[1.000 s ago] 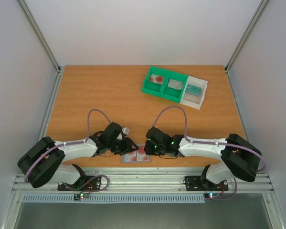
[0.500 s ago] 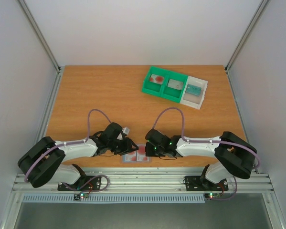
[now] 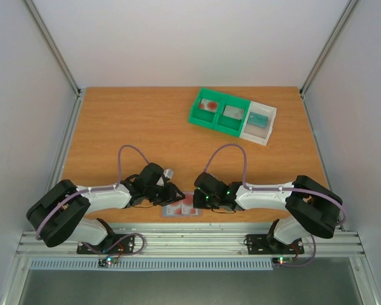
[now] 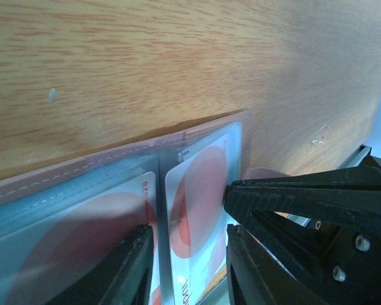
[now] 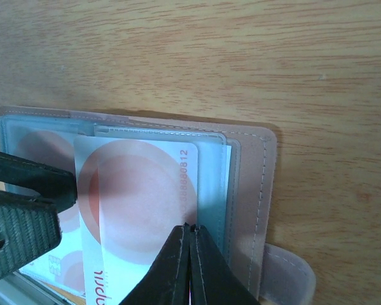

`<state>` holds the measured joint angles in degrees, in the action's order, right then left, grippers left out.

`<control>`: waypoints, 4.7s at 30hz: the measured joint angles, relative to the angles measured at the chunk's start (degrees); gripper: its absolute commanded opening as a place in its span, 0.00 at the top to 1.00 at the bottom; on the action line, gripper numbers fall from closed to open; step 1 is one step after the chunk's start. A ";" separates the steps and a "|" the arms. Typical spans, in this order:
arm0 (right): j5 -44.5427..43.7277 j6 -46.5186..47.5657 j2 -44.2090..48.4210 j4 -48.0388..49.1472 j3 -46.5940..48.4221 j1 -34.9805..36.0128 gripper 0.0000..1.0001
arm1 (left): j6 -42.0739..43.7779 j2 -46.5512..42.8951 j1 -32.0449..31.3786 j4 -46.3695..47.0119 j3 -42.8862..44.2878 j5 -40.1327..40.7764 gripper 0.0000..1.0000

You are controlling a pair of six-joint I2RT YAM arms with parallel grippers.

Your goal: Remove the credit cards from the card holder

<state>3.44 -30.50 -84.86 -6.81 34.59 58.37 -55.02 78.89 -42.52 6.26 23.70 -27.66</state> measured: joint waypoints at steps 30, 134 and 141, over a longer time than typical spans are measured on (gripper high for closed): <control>0.15 -0.57 0.13 1.73 -0.79 0.00 0.97 | -1.68 0.13 0.00 1.81 -0.61 0.04 1.00; 25.73 30.18 24.44 -35.89 24.50 -11.78 0.99 | 20.22 -31.19 -0.15 -33.79 18.36 -5.07 0.01; 12.74 25.70 24.94 -33.88 24.50 -14.78 0.99 | 21.49 -32.70 -0.15 -41.13 20.02 8.04 0.01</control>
<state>16.19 -4.80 -59.92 -40.69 59.09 43.59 -33.54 46.19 -42.68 -34.87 43.72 -19.62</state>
